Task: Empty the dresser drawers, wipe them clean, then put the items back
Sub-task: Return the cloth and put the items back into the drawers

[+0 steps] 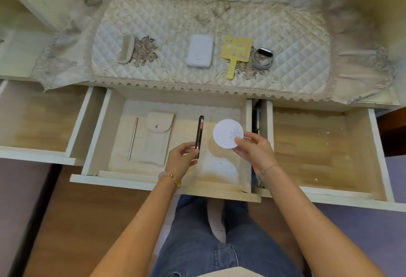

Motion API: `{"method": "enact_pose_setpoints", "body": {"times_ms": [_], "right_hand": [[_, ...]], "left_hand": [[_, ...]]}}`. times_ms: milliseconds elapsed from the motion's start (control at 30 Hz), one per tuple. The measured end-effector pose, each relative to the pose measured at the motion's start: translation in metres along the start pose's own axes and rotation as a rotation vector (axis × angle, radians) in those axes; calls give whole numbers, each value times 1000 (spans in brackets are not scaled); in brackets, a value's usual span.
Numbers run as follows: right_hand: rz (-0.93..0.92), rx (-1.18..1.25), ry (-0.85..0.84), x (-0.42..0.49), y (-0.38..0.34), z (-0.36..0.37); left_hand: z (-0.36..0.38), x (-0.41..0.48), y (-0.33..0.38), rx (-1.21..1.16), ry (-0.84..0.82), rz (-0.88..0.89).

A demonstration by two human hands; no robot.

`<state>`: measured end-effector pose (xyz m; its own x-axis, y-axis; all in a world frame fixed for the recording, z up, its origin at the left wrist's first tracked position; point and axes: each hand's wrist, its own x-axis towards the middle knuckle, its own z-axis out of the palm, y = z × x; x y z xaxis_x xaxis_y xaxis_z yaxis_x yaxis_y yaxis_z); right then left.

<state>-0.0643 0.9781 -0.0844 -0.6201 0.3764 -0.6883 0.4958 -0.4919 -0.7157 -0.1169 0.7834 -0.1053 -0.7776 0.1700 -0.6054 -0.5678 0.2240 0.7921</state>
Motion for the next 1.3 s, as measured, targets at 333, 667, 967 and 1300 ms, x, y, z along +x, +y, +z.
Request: {"method": "enact_pose_setpoints", "body": {"times_ms": [333,667,967,1300], "right_hand": [[168,11,176,26,62,75],[199,43,293,45,76,77],[178,-51,309,67,83,61],[166,-206,358,74,90,59]], "left_hand": [[-69,55,-31,164,-34,-193],[-49,83,-46,215,-51,-268],[-28,93,-51,302,-4,-189],[-23,95,-57,478,73,-147]]}}
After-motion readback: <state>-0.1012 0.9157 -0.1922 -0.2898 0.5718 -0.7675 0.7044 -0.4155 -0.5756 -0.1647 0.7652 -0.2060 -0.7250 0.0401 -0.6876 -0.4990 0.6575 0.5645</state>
